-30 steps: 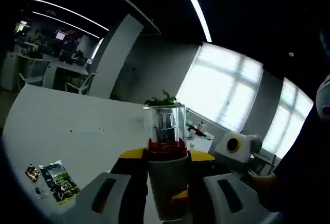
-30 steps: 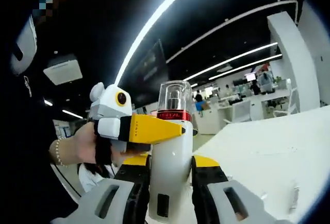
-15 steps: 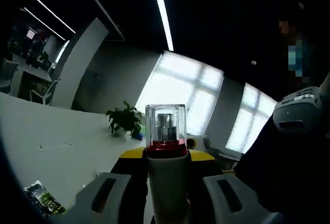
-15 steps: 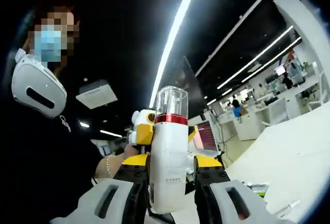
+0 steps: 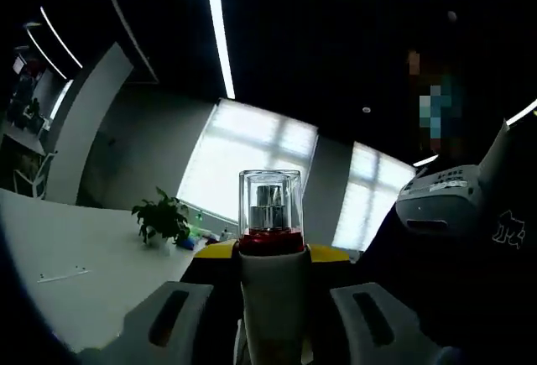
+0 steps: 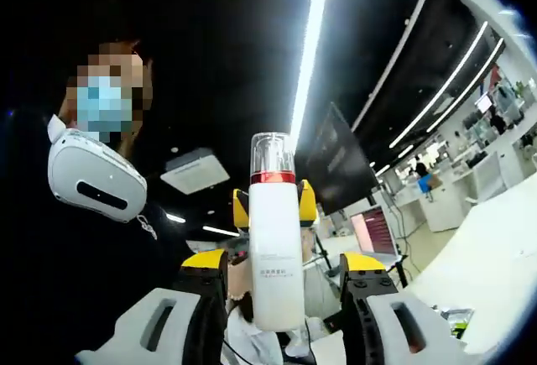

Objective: Arrange the skincare products in the storage area until every visible bottle or jar stands upright without overlapping.

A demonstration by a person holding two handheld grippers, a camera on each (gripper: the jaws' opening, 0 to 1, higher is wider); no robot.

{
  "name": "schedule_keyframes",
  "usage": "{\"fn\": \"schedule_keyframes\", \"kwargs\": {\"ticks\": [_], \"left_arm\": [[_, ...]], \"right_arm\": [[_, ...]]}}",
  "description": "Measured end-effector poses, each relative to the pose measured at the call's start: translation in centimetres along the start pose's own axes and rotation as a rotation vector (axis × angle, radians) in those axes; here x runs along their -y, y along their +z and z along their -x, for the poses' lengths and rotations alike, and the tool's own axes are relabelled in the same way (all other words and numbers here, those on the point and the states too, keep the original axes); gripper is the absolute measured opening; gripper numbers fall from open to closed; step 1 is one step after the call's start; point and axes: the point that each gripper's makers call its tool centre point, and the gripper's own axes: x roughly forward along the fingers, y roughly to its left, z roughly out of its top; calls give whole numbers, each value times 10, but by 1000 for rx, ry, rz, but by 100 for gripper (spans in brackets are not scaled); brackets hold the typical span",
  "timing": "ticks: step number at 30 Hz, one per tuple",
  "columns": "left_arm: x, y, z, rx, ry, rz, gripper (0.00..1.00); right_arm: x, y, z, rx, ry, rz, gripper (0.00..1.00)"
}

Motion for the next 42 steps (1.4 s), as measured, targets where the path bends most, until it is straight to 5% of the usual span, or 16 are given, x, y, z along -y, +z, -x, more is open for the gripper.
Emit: {"fn": "schedule_keyframes", "kwargs": {"ticks": [10,16,22,27,28,29,38,42], "left_arm": [[15,-6,-7,-35,-108,-30,23],[13,-9,-8,-48,-141,-31,23],[8,-15,-8,-73,-128,-35,23],[6,-17,-7,-73,-124,-28,23],[5,-17,-7,-70,-120,-26,23],[4,-17,-7,-70,-117,-24,23],[-10,-19,-6,-52,-45,-19,24],[-23,-16,-5,-35,39,-35,29]], "right_arm": [[-14,2,-16,-35,89,25,63],[-17,-6,-22,-86,83,73,54],[-9,-14,-22,-166,2,192,34],[-6,-12,-24,-169,-43,189,29],[11,-10,-20,-163,-144,184,23],[2,-12,-21,-170,-93,175,23],[22,-15,-19,-185,-276,244,20],[36,-17,-15,-269,-383,370,20]]}}
